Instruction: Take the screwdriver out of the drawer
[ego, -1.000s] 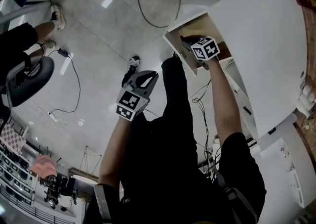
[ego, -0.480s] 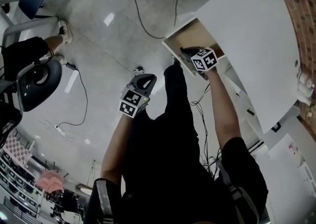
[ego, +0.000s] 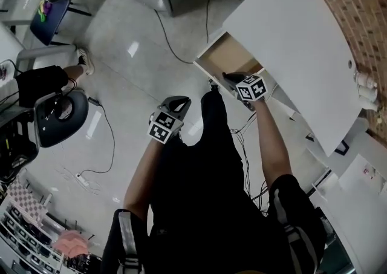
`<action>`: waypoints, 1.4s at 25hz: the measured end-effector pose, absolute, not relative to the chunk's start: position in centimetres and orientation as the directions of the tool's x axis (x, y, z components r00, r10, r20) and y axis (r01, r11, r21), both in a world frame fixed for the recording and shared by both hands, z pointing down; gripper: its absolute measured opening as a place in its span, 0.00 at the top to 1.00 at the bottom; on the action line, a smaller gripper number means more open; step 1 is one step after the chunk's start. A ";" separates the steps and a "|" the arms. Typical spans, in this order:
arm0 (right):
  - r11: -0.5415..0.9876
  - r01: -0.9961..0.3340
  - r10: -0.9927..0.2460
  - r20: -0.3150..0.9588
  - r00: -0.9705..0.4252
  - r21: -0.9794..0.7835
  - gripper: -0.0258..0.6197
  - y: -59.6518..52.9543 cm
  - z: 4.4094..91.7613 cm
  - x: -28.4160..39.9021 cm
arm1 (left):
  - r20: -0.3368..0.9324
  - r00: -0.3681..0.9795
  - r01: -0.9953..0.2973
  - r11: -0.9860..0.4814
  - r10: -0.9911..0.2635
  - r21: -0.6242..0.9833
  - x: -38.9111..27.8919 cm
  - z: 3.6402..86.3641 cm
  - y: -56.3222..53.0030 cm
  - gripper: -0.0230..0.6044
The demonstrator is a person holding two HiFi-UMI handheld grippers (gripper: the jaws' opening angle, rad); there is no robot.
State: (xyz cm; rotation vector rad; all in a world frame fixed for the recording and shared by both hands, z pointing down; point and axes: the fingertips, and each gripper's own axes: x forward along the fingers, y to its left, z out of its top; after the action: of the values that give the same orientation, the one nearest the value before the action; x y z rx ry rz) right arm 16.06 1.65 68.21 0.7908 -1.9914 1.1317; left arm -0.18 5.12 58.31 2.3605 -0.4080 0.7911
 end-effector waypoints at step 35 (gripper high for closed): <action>0.379 -0.879 -0.568 0.676 -0.469 -0.291 0.77 12.6 51.2 10.1 | 0.498 0.864 -0.285 -0.881 -0.066 0.378 -3.8 48.0 4.4 0.93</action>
State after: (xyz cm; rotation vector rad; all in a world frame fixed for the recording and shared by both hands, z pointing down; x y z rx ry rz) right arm 10.06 12.60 51.20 1.2451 -2.1726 0.8790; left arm -3.81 4.42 48.04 2.5894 -0.2576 0.6703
